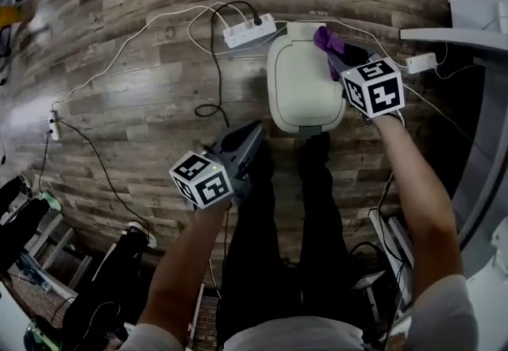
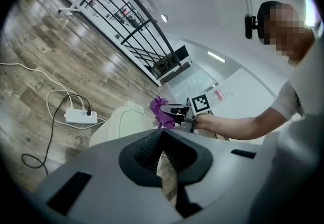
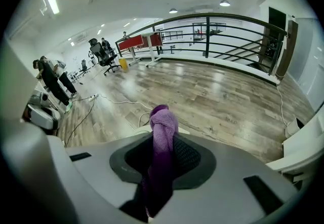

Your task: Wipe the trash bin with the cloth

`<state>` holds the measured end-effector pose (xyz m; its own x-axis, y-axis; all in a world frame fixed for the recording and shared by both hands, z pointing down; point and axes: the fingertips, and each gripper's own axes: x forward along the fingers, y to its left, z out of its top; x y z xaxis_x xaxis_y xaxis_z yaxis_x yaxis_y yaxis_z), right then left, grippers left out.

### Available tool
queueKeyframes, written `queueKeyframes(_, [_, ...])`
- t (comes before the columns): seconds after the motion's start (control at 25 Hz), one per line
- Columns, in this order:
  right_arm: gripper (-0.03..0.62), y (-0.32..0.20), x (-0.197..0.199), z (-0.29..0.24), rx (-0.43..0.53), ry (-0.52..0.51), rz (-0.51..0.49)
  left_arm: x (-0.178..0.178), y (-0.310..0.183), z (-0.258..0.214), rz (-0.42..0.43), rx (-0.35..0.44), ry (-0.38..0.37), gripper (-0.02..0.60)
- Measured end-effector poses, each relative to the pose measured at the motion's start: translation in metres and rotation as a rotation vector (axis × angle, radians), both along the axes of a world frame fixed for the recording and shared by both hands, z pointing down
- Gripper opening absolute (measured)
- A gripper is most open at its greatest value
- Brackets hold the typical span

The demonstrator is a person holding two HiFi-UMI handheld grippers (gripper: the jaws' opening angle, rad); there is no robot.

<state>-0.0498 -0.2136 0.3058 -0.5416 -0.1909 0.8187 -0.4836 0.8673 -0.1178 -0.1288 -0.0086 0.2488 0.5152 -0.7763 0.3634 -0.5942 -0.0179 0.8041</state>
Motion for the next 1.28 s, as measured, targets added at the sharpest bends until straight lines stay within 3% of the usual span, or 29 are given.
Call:
queueKeyframes(0.76, [0.095,0.031,-0.128,0.057,-0.066,-0.026,-0.135,0.008,-0.017,0.028,0.025,-0.035,0.019,0.005])
queueKeyframes(0.92, [0.095,0.028,-0.125,0.076,-0.058,0.014,-0.167,0.014,-0.021,0.030,0.030,-0.038,0.021,0.005])
queueKeyframes(1.28, [0.095,0.004,-0.091,0.077,-0.038,0.040,-0.104,0.029,-0.024,0.033,0.055,-0.047,0.025,0.003])
